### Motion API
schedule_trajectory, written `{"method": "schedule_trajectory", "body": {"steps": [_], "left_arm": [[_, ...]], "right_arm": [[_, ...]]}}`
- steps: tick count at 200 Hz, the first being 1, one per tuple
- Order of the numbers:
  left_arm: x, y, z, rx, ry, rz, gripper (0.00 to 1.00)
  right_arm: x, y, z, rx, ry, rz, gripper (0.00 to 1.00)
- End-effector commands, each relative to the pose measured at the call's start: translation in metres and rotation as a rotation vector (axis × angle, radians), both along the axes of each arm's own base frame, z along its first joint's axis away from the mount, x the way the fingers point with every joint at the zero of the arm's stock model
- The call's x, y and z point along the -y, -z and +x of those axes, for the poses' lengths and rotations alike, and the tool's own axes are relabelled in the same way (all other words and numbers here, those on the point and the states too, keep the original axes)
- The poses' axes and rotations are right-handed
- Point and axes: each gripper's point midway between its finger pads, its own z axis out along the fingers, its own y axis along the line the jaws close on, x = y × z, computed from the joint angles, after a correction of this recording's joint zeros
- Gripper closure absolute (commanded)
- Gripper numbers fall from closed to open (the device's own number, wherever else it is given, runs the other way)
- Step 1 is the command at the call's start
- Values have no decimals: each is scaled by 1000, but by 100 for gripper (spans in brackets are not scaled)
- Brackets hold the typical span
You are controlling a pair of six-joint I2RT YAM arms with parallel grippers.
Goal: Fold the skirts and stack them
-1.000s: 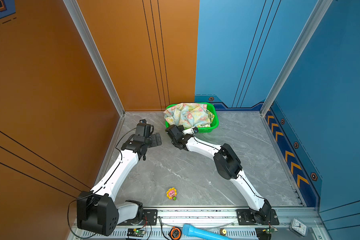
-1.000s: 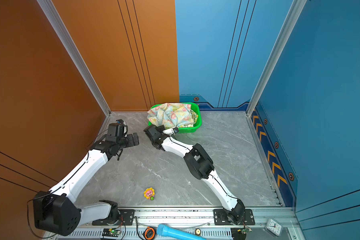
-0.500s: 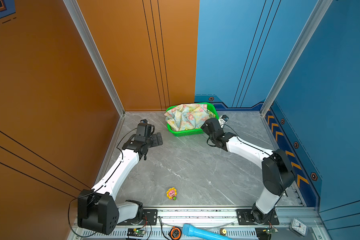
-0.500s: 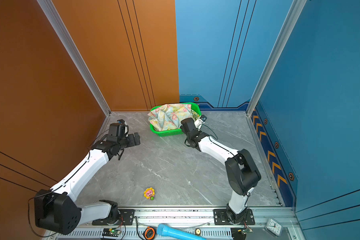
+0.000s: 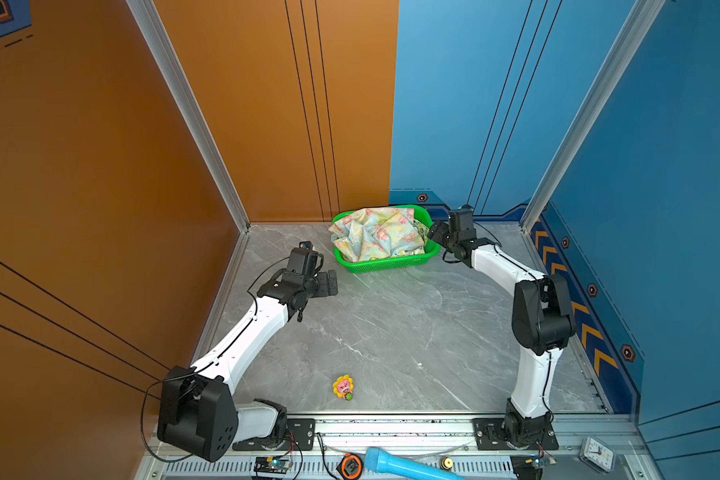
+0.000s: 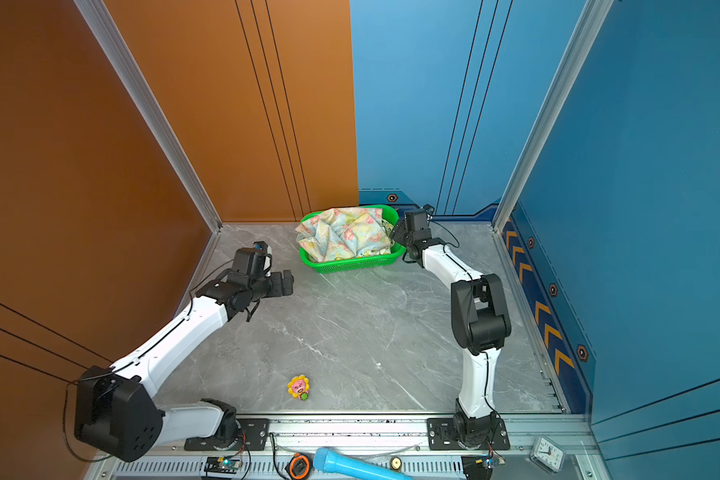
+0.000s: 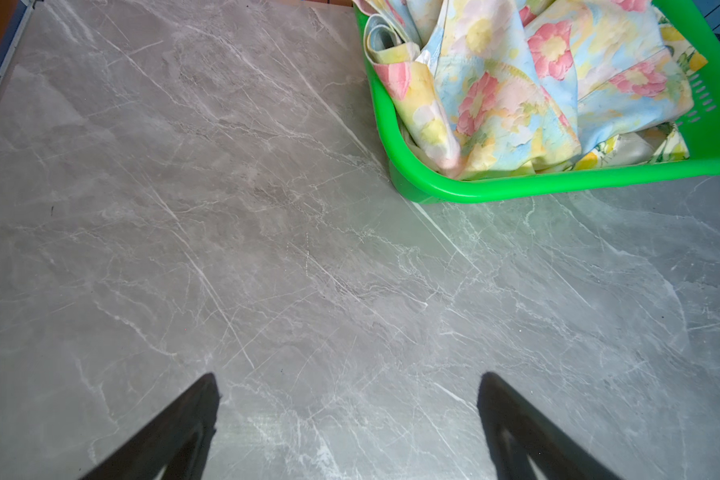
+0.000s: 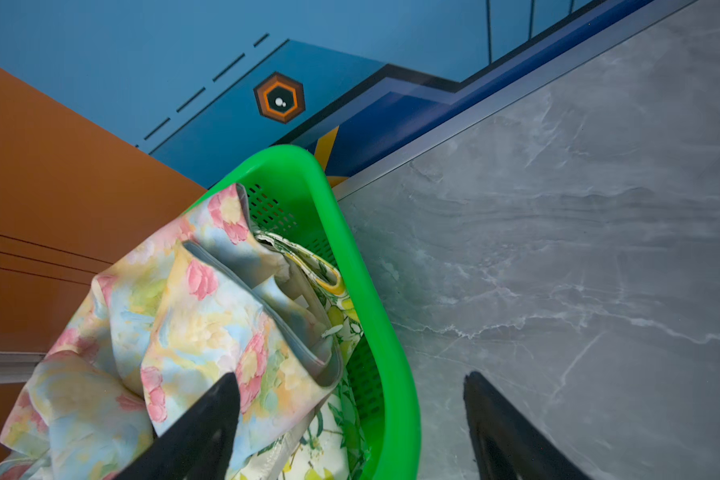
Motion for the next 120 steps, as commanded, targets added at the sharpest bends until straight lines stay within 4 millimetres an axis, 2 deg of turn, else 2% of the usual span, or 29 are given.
{"method": "schedule_trajectory", "body": {"steps": [1,27,53,83,120], "left_arm": [[-1,8,-1,-21,17,18,2],[-2,9,1,-24,13,15,2],[-8,9,4,-27,-5,-4,2],[-16,6,6,-22,-36,-36,2],[-29,3,7,-9,-78,-37,2]], "right_arm": [[-11,6,16,18,-80,6,16],[-21,11,27,46,-113,45,17],[-40,21,26,42,-147,89,19],[-72,25,17,52,-190,119,20],[-127,29,-1,53,-261,103,22]]}}
